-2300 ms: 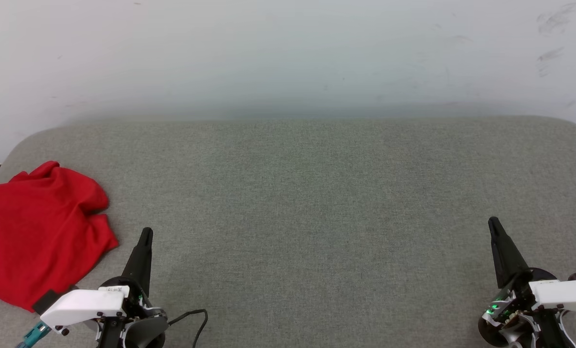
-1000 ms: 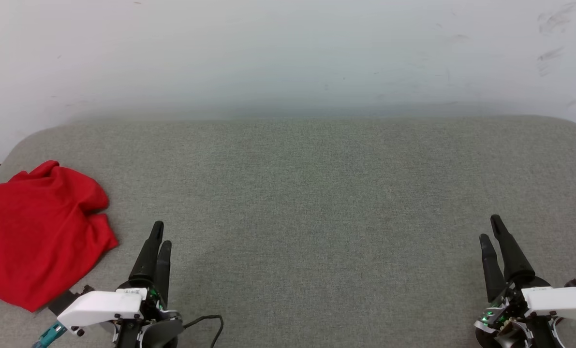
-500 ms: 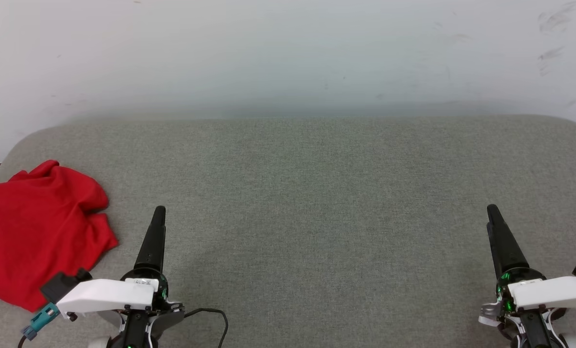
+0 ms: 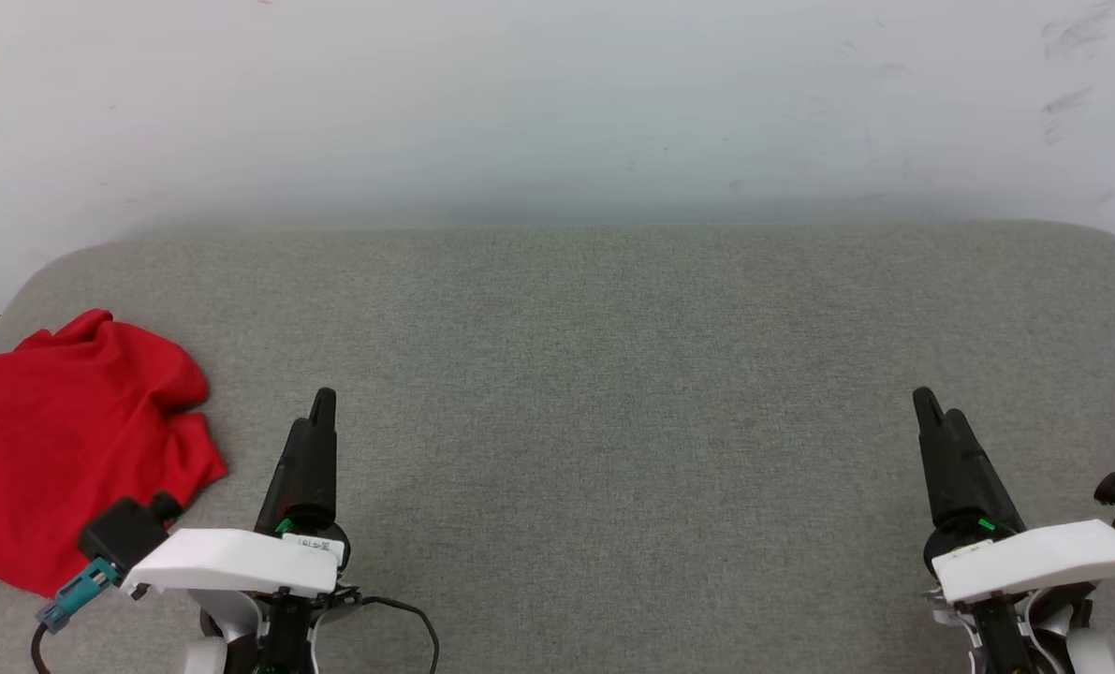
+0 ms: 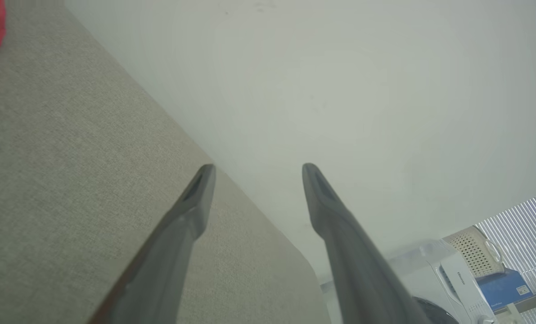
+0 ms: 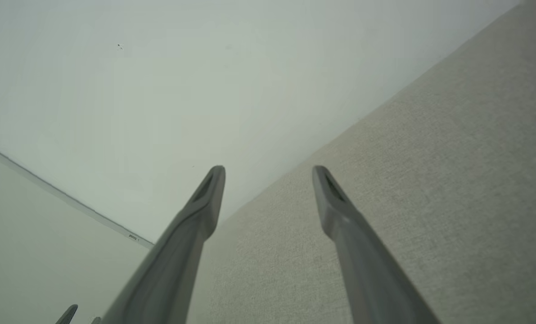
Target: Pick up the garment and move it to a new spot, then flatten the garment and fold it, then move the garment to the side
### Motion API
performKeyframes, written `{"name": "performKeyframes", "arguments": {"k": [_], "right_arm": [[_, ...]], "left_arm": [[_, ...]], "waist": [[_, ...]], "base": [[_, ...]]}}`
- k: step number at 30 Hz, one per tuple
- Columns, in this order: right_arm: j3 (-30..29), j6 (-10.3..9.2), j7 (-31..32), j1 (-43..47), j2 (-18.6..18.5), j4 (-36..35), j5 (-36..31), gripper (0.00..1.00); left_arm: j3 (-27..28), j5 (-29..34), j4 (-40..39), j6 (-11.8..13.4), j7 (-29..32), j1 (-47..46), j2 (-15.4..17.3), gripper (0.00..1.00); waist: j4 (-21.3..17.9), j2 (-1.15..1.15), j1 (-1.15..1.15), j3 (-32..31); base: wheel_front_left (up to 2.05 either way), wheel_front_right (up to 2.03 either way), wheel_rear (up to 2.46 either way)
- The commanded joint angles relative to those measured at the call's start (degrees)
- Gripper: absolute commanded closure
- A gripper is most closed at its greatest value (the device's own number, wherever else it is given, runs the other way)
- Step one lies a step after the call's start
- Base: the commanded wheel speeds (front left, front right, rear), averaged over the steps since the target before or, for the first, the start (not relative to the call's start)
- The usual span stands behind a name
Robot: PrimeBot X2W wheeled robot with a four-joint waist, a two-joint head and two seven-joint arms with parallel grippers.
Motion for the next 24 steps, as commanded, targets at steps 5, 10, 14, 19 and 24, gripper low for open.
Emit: {"name": "performKeyframes", "arguments": {"k": [5, 10, 14, 19, 24], "right_arm": [[0.5, 0.01, -0.2, -1.8, -0.4, -2.1, -8.7, 0.00], [0.7, 0.01, 0.1, -1.7, -0.4, -2.9, -14.5, 0.00], [0.8, 0.01, 0.7, -1.5, -0.5, -3.5, -18.5, 0.00], [1.0, 0.01, 1.2, -1.3, -0.4, -4.5, -23.1, 0.00], [0.8, 0.01, 1.6, -1.1, -0.1, -5.4, -27.6, 0.00]], "left_arm": [[-0.3, 7.8, -1.0, 0.0, -1.3, -1.7, 0.1, 0.00], [-0.9, 13.8, -0.7, 0.0, -2.3, -1.8, 0.2, 0.00], [-1.0, 18.3, -0.5, 0.0, -2.9, -2.0, 0.2, 0.00], [-0.9, 23.1, -0.2, 0.0, -3.8, -2.1, 0.2, 0.00], [-0.9, 27.5, 0.2, 0.0, -4.6, -2.2, 0.4, 0.00]], "waist": [[-0.1, 0.00, 0.00, 0.0], [-0.2, 0.00, 0.00, 0.1], [-0.2, 0.00, 0.00, 0.2], [-0.2, 0.00, 0.00, 0.3], [-0.3, 0.00, 0.00, 0.5]], "base": [[0.00, 0.00, 0.00], [0.00, 0.00, 0.00], [0.00, 0.00, 0.00], [0.00, 0.00, 0.00], [0.00, 0.00, 0.00]]}}
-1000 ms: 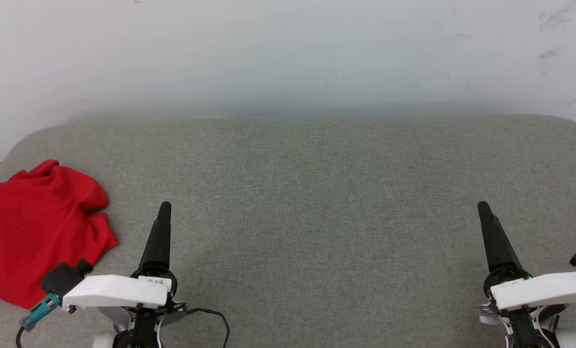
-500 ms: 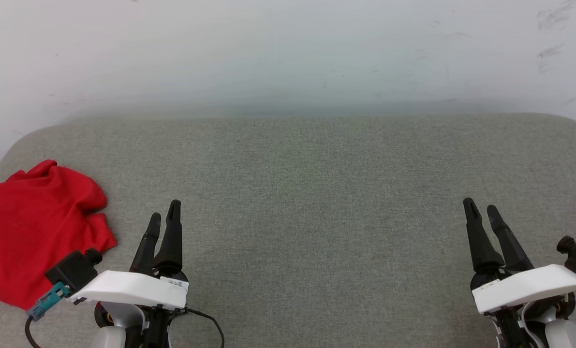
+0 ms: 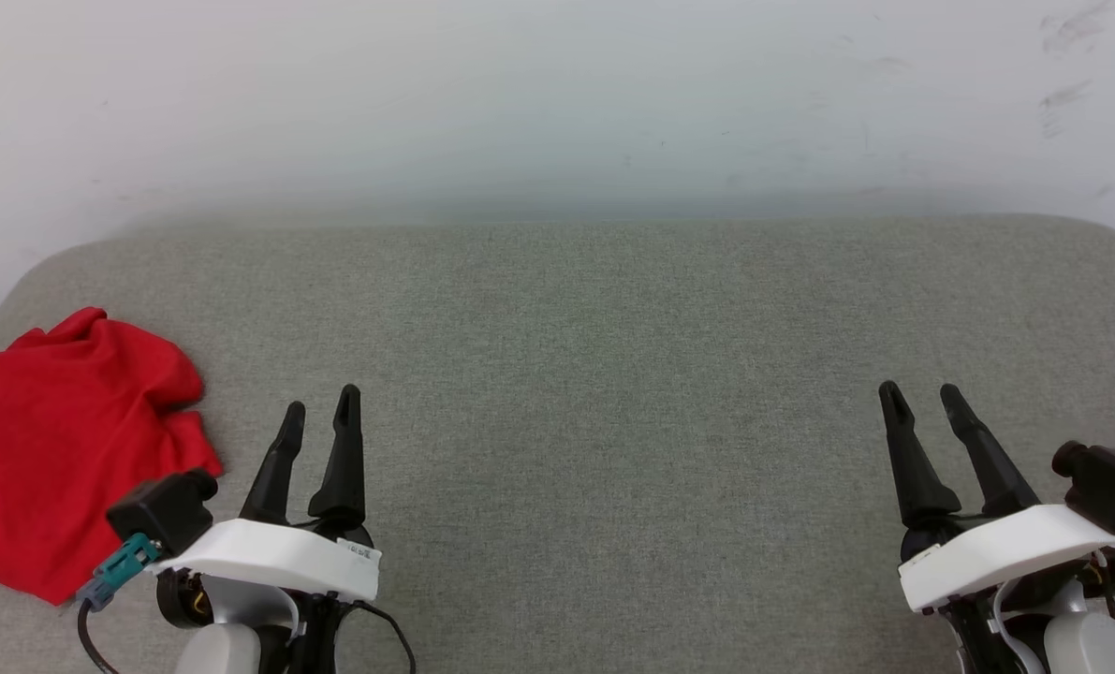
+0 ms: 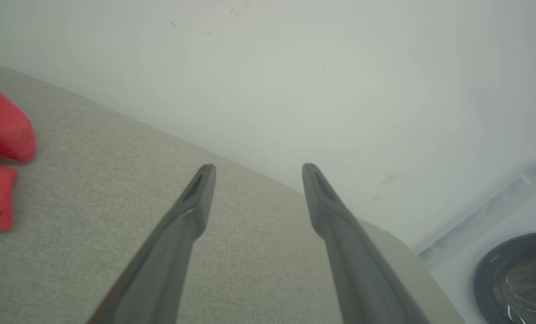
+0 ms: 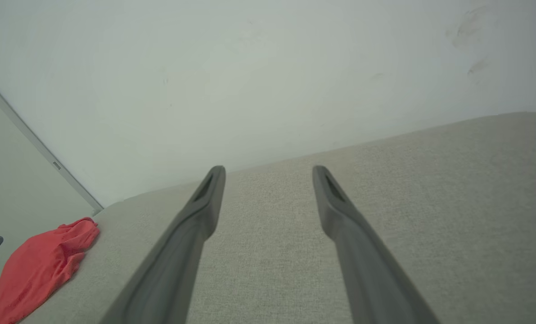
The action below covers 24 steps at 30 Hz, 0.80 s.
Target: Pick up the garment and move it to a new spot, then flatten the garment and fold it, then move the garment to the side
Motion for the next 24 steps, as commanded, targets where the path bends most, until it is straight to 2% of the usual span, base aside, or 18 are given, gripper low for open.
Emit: {"name": "performKeyframes", "arguments": {"k": [1, 24], "right_arm": [[0.1, 0.01, 0.0, -0.9, 0.0, -1.2, -2.5, 0.00], [-1.3, 0.00, 2.6, 0.8, 1.3, -4.0, -16.7, 0.00]], "left_arm": [[-0.1, 2.2, -0.4, 0.0, -0.7, -1.4, 0.3, 0.00], [-0.6, 17.4, 2.0, 0.0, -3.8, -1.7, 0.7, 0.00]], "waist": [[0.0, 0.00, 0.00, 0.1], [-0.1, 0.00, 0.00, 0.4]], "base": [[0.00, 0.00, 0.00], [0.00, 0.00, 0.00]]}}
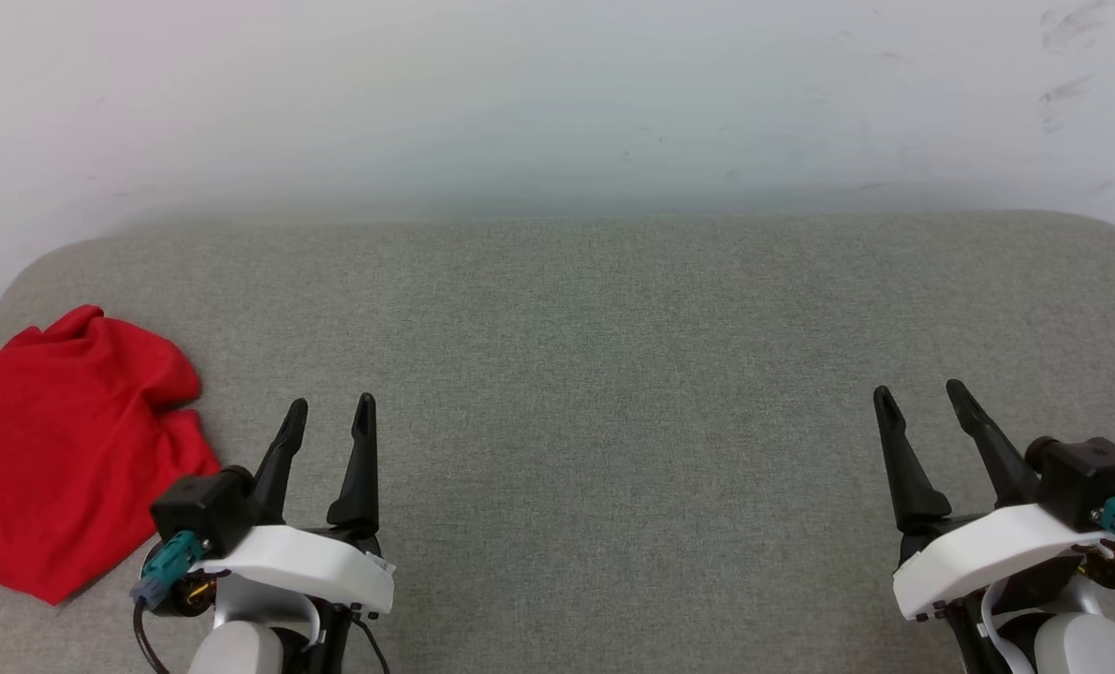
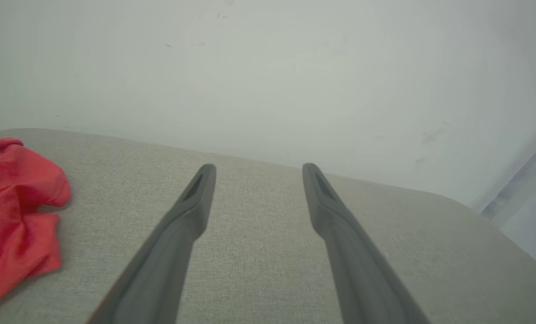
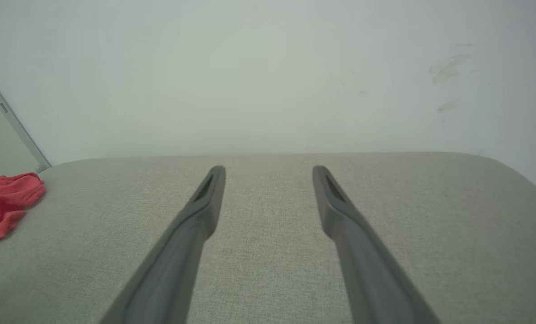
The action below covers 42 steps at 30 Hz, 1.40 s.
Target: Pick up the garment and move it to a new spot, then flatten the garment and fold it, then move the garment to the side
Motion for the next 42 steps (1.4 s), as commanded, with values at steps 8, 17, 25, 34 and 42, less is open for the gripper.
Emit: {"name": "performKeyframes", "arguments": {"k": [8, 17, 25, 34, 42], "right_arm": [[-0.7, -0.01, 0.4, 0.6, 0.5, -1.3, -4.8, 0.00], [-1.6, -0.02, 0.0, 1.0, 0.9, -2.2, -7.6, 0.00], [-2.4, -0.02, -0.5, 1.6, 1.1, -3.0, -9.6, 0.00], [-3.2, -0.02, -1.3, 2.4, 1.1, -3.7, -10.8, 0.00], [-2.1, -0.03, -1.4, 2.2, 1.1, -3.7, -10.0, 0.00]], "left_arm": [[-0.3, 5.1, 0.5, 0.0, -1.4, -1.2, 0.3, 0.00], [-0.6, 8.2, 1.3, 0.0, -2.3, -1.4, 0.3, 0.00], [-1.2, 10.5, 2.2, 0.0, -3.2, -1.6, 0.3, 0.00], [-1.7, 12.6, 2.7, 0.0, -4.1, -2.0, 0.5, 0.00], [-0.9, 11.7, 3.0, 0.0, -4.1, -2.5, 0.5, 0.00]], "waist": [[0.1, 0.00, 0.00, 0.2], [0.2, 0.00, 0.00, 0.3], [0.7, 0.00, 0.00, 0.3], [3.1, 0.00, 0.00, 0.1], [8.7, 0.00, 0.00, 0.3]], "base": [[0.00, 0.00, 0.00], [0.00, 0.00, 0.00], [0.00, 0.00, 0.00], [0.00, 0.00, 0.00], [0.00, 0.00, 0.00]]}}
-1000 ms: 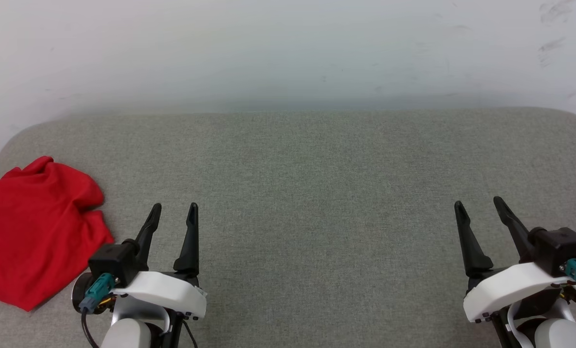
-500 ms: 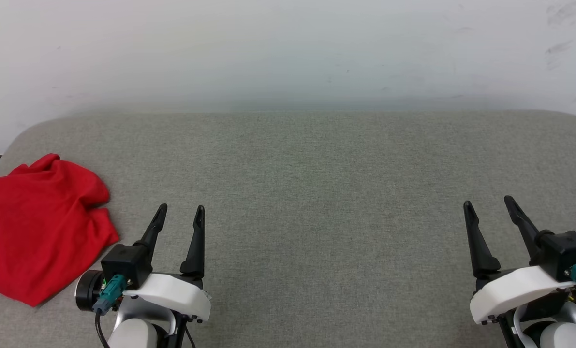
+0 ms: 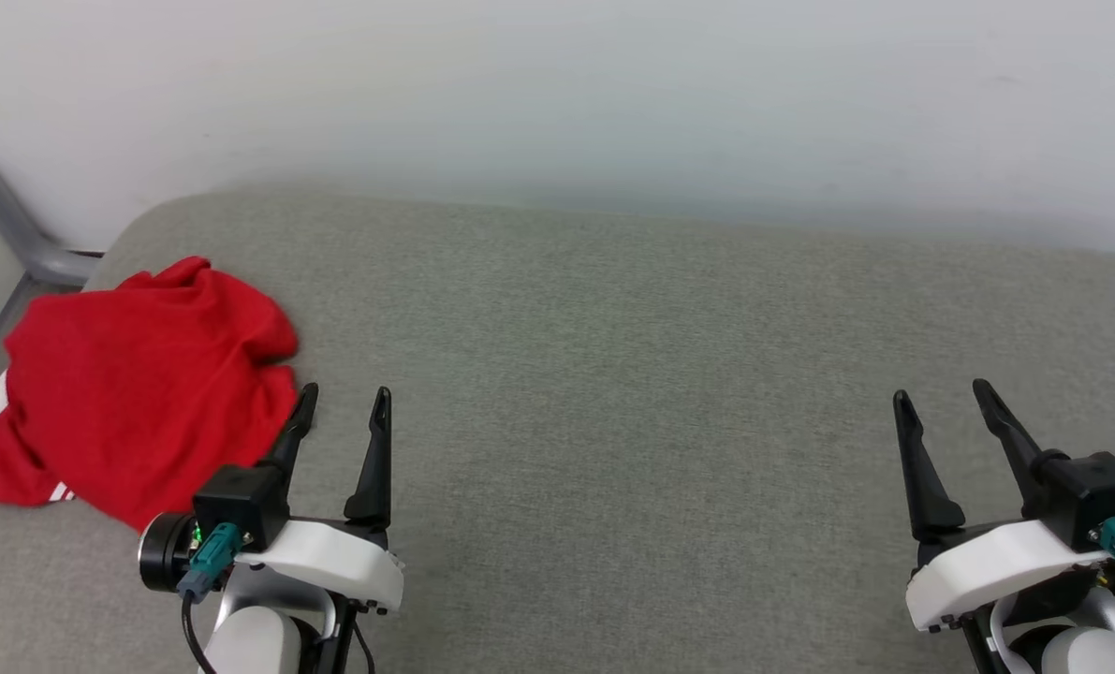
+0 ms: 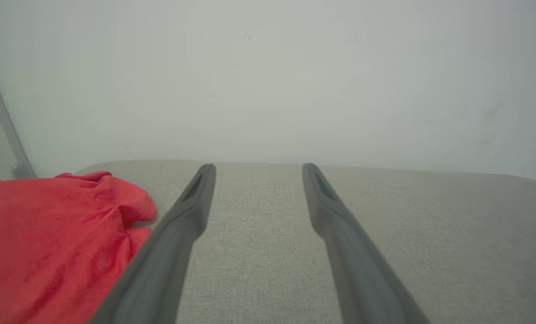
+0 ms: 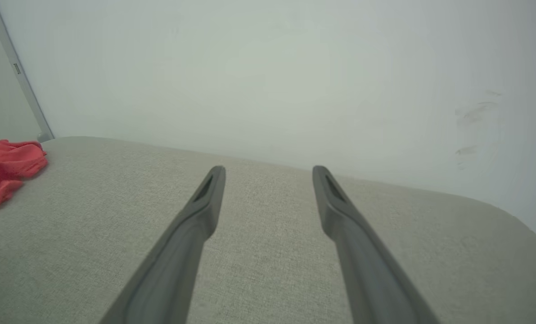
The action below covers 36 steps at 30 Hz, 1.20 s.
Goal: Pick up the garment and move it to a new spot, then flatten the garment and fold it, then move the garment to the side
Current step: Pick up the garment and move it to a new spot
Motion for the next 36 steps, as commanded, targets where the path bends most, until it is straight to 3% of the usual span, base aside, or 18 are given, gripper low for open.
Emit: {"name": "performKeyframes", "arguments": {"k": [1, 20, 29, 36], "right_arm": [[0.0, -0.04, -0.2, 0.1, 0.2, -0.1, 0.2, 0.00], [2.3, -0.04, 0.1, -1.4, 0.2, -0.1, 0.3, 0.00], [3.1, -0.04, -0.3, -1.7, 0.2, -0.1, 0.7, 0.00], [4.0, -0.04, -0.3, -2.9, 0.1, 0.1, 0.1, 0.00]], "left_arm": [[0.1, -0.1, 0.1, 0.0, -0.1, -0.6, 0.2, 0.00], [4.2, -0.9, -0.6, 0.3, -0.1, -0.1, -0.4, 0.00], [5.7, -0.7, -1.2, 0.2, -0.1, 0.8, -0.5, 0.00], [7.0, -0.7, -2.0, 0.2, -0.1, 1.0, -0.6, 0.00]], "waist": [[2.6, 0.00, 0.00, 0.1], [19.4, 0.00, 0.00, 0.1], [23.6, 0.00, 0.00, 0.1], [24.0, 0.00, 0.00, 0.9]], "base": [[0.00, 0.00, 0.00], [0.00, 0.00, 0.00], [0.00, 0.00, 0.00], [0.00, 0.00, 0.00]]}}
